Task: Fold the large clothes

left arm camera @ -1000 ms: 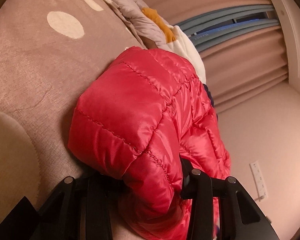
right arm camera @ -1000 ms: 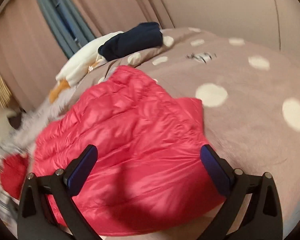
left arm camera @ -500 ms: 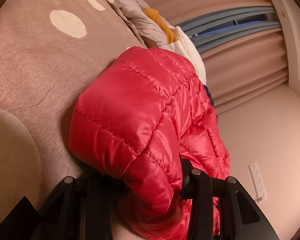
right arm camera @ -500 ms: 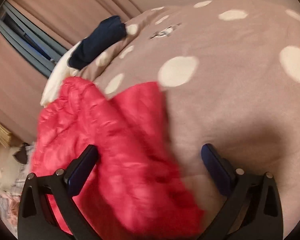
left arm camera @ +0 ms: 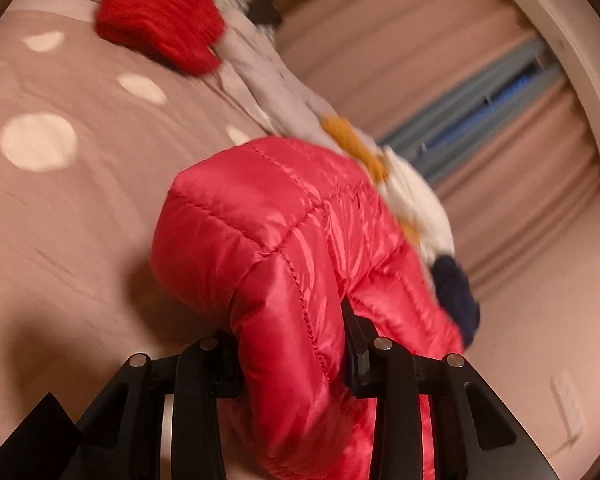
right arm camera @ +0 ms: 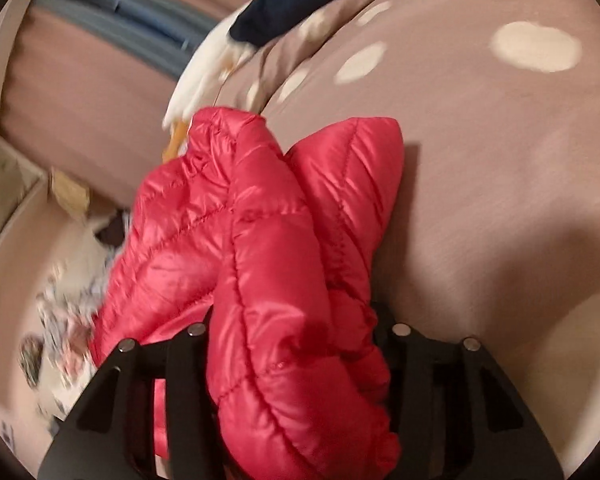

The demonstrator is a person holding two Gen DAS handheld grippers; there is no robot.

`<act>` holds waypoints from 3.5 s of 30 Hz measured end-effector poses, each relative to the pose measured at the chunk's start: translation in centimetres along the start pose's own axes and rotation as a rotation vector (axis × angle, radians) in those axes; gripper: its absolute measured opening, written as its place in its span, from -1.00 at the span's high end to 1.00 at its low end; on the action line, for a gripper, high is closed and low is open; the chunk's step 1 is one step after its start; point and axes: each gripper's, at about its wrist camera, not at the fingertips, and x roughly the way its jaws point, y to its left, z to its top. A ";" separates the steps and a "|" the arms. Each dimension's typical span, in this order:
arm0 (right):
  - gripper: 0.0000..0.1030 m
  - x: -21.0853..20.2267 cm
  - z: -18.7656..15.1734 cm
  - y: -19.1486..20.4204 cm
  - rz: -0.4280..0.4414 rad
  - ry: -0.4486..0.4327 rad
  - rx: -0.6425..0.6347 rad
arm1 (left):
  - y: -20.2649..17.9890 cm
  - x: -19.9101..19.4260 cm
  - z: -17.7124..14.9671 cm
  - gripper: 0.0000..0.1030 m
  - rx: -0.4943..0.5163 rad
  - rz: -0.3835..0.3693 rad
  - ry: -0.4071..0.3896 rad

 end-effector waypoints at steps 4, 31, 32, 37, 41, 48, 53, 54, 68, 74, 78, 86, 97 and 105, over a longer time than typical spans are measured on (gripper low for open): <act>-0.06 1.9 -0.5 3.0 -0.073 0.038 -0.161 | -1.1 -2.0 1.0 0.33 0.048 -0.068 -0.021; -0.70 -6.6 4.4 -2.6 0.056 -0.120 0.071 | -12.4 3.5 -11.4 0.27 0.355 -0.469 0.499; -0.73 -7.2 4.7 -1.9 0.102 -0.126 0.072 | -12.6 3.4 -11.6 0.26 0.384 -0.462 0.501; -0.95 -7.1 5.9 4.3 0.247 -0.072 -0.044 | -13.9 3.3 -12.4 0.26 0.422 -0.422 0.486; -0.88 -4.4 5.8 8.8 0.344 0.054 -0.181 | -15.4 3.0 -13.3 0.26 0.461 -0.409 0.480; 0.55 -0.8 6.8 6.3 0.258 0.091 -0.165 | -15.3 3.5 -11.8 0.22 0.429 -0.384 0.543; 0.60 -0.6 6.8 4.6 0.105 0.099 -0.173 | -17.5 0.7 -11.4 0.21 0.487 -0.299 0.529; 0.60 -0.3 6.9 4.3 0.090 0.101 -0.166 | -17.6 0.2 -11.2 0.14 0.478 -0.308 0.518; 0.70 -0.9 6.1 1.3 -0.029 0.089 -0.137 | -13.4 4.8 -3.3 -0.09 0.268 0.034 0.172; 0.69 -1.0 5.9 0.6 -0.037 0.089 -0.122 | -12.8 10.6 -6.2 -0.08 0.279 0.034 0.281; 0.50 -2.8 6.2 1.7 -0.117 0.050 -0.153 | -14.2 9.8 -6.5 -0.08 0.371 0.052 0.245; -0.15 -12.3 6.8 9.2 -0.071 -0.351 -0.325 | -12.6 9.4 -5.1 -0.08 0.314 0.020 0.265; -0.06 0.5 7.8 12.6 -0.253 -0.221 -0.505 | -14.0 9.2 -6.8 -0.12 0.421 -0.039 0.273; -0.05 3.6 9.4 3.6 -0.354 -0.162 -0.343 | -16.4 10.3 -12.0 -0.50 0.600 -0.017 0.241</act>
